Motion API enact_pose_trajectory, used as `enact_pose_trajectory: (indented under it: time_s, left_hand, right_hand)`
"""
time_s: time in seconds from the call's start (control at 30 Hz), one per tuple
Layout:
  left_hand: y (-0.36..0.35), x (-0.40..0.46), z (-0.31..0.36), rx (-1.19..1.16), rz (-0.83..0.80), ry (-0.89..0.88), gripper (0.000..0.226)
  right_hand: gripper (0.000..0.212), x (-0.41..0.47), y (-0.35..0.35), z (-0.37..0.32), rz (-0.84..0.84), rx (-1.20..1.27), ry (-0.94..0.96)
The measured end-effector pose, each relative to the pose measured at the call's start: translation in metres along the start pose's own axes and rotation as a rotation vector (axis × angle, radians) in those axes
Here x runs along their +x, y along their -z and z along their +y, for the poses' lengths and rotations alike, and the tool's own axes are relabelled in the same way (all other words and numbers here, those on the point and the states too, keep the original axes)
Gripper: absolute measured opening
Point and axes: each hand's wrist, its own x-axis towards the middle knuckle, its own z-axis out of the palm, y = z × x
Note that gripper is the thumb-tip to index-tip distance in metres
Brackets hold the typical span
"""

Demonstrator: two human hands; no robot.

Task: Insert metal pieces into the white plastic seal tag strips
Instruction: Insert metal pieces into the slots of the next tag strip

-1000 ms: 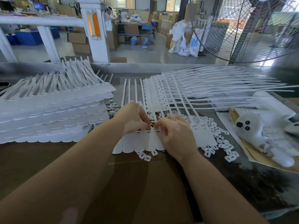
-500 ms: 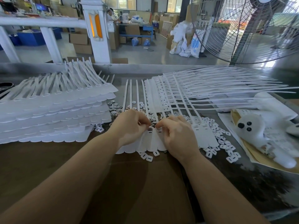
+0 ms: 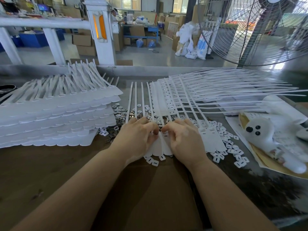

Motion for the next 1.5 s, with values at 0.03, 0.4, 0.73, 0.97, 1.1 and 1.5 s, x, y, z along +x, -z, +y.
enact_pose_trajectory:
  time_s: [0.03,0.4,0.73,0.97,1.1,1.5]
  left_hand:
    - [-0.001,-0.001,0.0,-0.006,0.006,0.011,0.02]
    - [-0.005,-0.003,-0.007,-0.196,0.047,0.131,0.03]
    - [-0.007,-0.009,-0.013,-0.29,0.088,0.158,0.022]
    - [-0.009,-0.01,-0.012,-0.308,0.12,0.163,0.022]
    - [-0.01,-0.01,-0.012,-0.31,0.13,0.167,0.022]
    - [-0.012,-0.014,-0.006,-0.303,0.202,0.195,0.02]
  right_hand:
    - [0.019,0.0,0.0,0.0,-0.001,0.001,-0.001]
    - [0.017,0.001,0.0,0.001,0.01,0.02,-0.01]
    - [0.017,0.03,0.001,-0.013,-0.161,-0.091,-0.021]
    - [0.016,0.054,0.002,-0.022,-0.348,-0.131,-0.108]
    - [0.013,0.054,0.0,-0.023,-0.333,-0.14,-0.129]
    - [0.009,0.043,-0.001,-0.012,-0.153,0.197,-0.219]
